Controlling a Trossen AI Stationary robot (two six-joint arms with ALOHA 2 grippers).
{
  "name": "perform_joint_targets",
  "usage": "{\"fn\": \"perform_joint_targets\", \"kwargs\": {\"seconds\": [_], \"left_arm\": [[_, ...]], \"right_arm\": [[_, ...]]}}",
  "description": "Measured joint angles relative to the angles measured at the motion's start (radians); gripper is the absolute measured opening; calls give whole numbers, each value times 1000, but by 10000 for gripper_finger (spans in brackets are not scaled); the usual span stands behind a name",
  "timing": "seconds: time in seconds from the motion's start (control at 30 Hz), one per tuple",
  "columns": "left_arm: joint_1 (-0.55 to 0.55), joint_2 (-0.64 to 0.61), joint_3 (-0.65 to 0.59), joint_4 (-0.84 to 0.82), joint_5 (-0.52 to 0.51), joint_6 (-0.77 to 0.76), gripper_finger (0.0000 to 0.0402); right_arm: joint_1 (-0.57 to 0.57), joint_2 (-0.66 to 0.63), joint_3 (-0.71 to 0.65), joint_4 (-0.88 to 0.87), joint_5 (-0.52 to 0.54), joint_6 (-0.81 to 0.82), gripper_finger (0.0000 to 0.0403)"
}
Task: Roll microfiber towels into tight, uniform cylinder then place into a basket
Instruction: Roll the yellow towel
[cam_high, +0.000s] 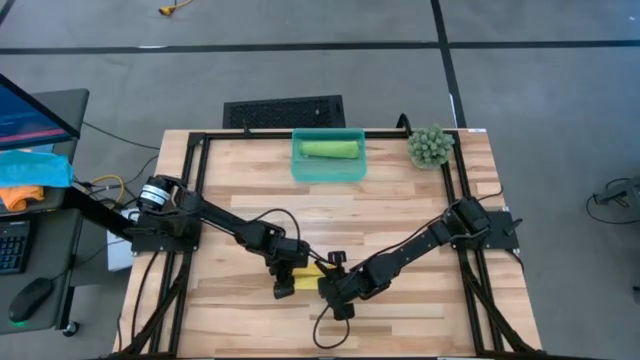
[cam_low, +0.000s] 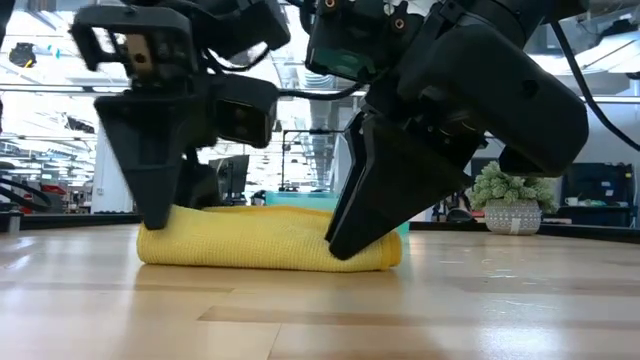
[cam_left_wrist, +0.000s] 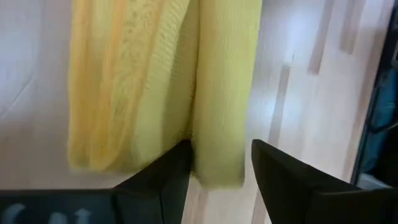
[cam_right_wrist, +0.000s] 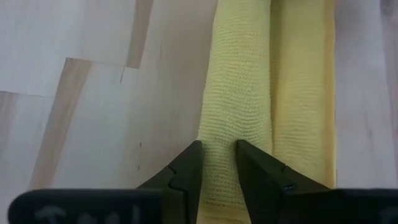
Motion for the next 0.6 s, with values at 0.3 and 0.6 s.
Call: {"fn": "perform_joint_targets", "kwargs": {"seconds": [0.3, 0.6], "left_arm": [[-107, -218, -4, -206, -342, -10, 167], [-345, -246, -2, 28, -704, 259, 167]], "right_arm": [[0, 0, -1, -5, -5, 2, 120], [0, 0, -1, -3, -6, 2, 120]]}}
